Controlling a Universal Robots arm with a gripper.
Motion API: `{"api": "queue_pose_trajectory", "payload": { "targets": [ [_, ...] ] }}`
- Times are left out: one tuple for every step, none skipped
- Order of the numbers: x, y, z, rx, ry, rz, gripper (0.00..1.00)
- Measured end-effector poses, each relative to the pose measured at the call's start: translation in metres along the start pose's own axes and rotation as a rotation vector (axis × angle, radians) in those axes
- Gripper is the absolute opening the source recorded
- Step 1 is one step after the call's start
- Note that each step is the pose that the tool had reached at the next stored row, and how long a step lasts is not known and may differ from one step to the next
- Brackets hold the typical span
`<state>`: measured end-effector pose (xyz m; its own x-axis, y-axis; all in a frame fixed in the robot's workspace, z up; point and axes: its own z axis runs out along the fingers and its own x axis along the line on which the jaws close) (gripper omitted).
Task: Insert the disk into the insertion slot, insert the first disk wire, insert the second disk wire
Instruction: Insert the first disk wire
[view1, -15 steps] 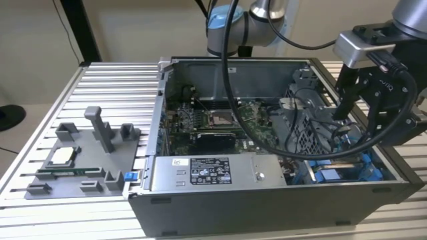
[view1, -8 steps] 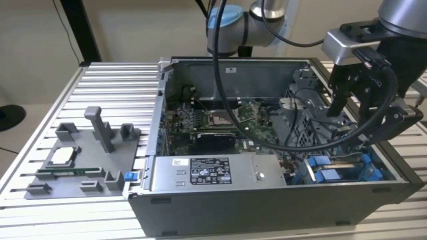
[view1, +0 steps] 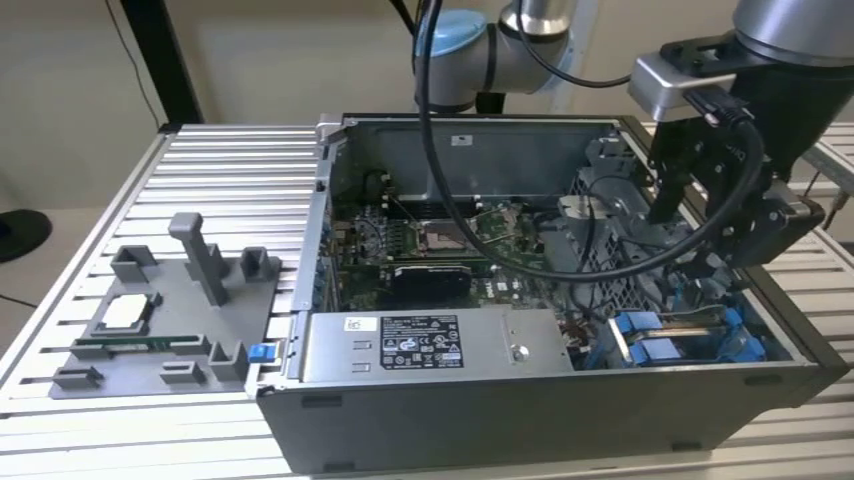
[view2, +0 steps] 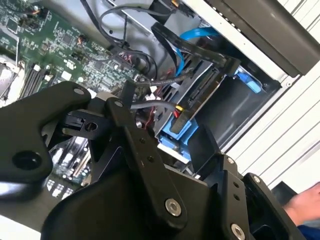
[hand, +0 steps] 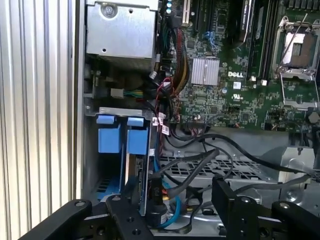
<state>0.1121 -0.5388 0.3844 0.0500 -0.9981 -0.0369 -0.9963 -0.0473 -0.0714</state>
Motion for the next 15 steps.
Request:
{"api": "queue_pose_trajectory", "payload": {
  "targets": [
    [0.0000,0.0000,0.0000,-0.0004,0.0066,-0.003,1.00],
    [0.0000,0.0000,0.0000,-0.0006,0.0113,-0.004,1.00],
    [0.0002,0.0000,0.0001,-0.0008,0.0145,-0.004,1.00],
    [0.0006,0.0001,0.0000,-0.0009,0.0168,-0.005,1.00],
    [0.0012,0.0001,-0.0002,-0.0010,0.0176,-0.005,1.00],
    [0.0020,0.0002,-0.0002,-0.0010,0.0176,-0.005,1.00],
    [0.0030,0.0002,-0.0002,-0.0010,0.0176,-0.005,1.00],
    [0.0041,0.0003,-0.0002,-0.0010,0.0175,-0.005,1.00],
    [0.0051,0.0003,-0.0002,-0.0010,0.0174,-0.006,1.00],
    [0.0062,0.0003,-0.0003,-0.0010,0.0175,-0.006,1.00],
    [0.0066,0.0004,-0.0003,-0.0010,0.0174,-0.006,1.00],
    [0.0067,0.0004,-0.0003,-0.0010,0.0174,-0.006,1.00],
    [0.0068,0.0004,-0.0003,-0.0010,0.0174,-0.006,1.00],
    [0.0068,0.0004,-0.0003,-0.0010,0.0174,-0.006,1.00],
    [0.0068,0.0004,-0.0003,-0.0010,0.0174,-0.006,1.00]
  ]
}}
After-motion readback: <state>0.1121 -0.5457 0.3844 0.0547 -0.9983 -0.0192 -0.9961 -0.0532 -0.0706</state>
